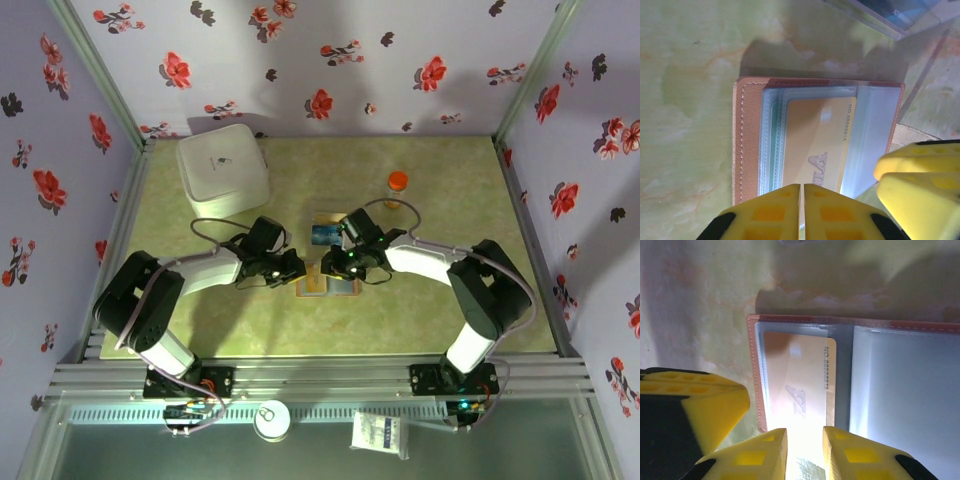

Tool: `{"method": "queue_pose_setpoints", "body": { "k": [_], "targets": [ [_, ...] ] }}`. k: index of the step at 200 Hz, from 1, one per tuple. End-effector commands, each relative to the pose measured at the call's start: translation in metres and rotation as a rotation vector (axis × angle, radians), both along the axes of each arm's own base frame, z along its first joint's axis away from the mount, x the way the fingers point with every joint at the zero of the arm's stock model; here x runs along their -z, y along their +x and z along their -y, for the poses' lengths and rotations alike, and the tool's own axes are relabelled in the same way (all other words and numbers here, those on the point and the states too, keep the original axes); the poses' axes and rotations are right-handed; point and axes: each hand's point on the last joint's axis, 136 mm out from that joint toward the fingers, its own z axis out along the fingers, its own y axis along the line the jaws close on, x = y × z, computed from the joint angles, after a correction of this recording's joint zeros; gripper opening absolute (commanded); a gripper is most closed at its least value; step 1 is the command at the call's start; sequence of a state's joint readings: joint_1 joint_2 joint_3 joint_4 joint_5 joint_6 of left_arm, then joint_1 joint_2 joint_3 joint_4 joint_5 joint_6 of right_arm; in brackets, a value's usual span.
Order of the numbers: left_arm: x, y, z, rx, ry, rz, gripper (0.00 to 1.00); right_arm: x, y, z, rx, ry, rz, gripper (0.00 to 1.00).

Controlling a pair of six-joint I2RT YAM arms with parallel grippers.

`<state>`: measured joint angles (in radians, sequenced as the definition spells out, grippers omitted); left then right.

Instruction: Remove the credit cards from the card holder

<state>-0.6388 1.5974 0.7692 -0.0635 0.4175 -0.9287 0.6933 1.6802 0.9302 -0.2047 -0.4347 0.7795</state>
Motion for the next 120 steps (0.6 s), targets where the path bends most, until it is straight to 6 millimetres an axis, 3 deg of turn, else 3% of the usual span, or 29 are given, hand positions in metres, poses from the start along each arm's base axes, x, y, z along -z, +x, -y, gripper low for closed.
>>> {"method": "queue_pose_setpoints", "body": {
  "k": [1, 60, 120],
  "targets": [
    [-0.002, 0.004, 0.005, 0.022, -0.023, 0.005, 0.09, -0.003, 0.003, -0.012, -0.012, 0.042, -0.009, 0.25],
    [0.011, 0.004, 0.005, 0.029, 0.013, -0.024, 0.03, 0.010, 0.003, -0.019, -0.021, 0.052, -0.041, 0.23],
    [0.021, 0.001, -0.005, 0.027, 0.065, -0.034, 0.02, 0.024, 0.000, 0.002, -0.010, -0.076, -0.043, 0.22]
  ]
}}
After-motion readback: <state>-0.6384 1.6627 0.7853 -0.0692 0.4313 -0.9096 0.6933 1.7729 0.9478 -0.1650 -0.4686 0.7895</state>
